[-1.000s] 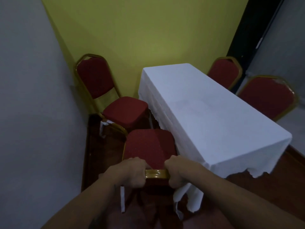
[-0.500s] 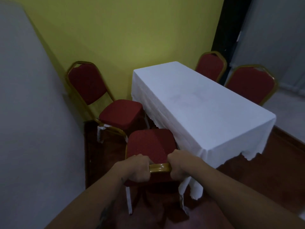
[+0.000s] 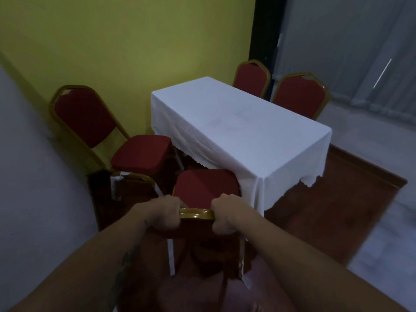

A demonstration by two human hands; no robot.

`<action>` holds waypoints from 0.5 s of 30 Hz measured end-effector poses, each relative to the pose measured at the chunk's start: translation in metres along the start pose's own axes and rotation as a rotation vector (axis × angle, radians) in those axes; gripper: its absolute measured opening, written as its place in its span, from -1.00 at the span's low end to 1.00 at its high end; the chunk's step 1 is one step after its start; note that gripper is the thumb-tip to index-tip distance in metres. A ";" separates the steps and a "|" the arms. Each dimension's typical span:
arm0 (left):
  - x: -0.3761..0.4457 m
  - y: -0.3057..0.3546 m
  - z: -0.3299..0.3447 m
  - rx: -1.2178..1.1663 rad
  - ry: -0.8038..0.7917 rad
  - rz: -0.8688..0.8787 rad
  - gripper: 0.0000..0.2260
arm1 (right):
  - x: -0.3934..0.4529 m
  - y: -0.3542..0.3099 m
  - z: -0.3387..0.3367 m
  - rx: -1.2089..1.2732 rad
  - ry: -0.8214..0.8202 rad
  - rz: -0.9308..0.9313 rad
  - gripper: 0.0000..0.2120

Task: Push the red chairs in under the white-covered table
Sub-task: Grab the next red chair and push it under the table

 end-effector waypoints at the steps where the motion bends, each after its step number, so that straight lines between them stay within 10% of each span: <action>1: 0.000 -0.012 -0.005 0.005 0.007 -0.029 -0.65 | 0.004 -0.005 -0.002 0.017 0.020 0.003 -0.82; 9: 0.025 -0.081 -0.042 0.014 0.111 -0.191 -0.57 | 0.044 -0.019 -0.015 0.094 0.157 0.021 -0.70; 15: 0.034 -0.125 -0.070 -0.309 0.609 -0.521 -0.15 | 0.085 -0.009 -0.030 0.113 0.203 0.078 -0.66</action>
Point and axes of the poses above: each hand's wrist, its own x-axis towards the middle knuckle, its own z-axis out of the palm, y = z × x, the point moved 10 cm from there along x, towards the middle knuckle, and after that the axes turned 2 degrees about -x, right-handed, at the moved point
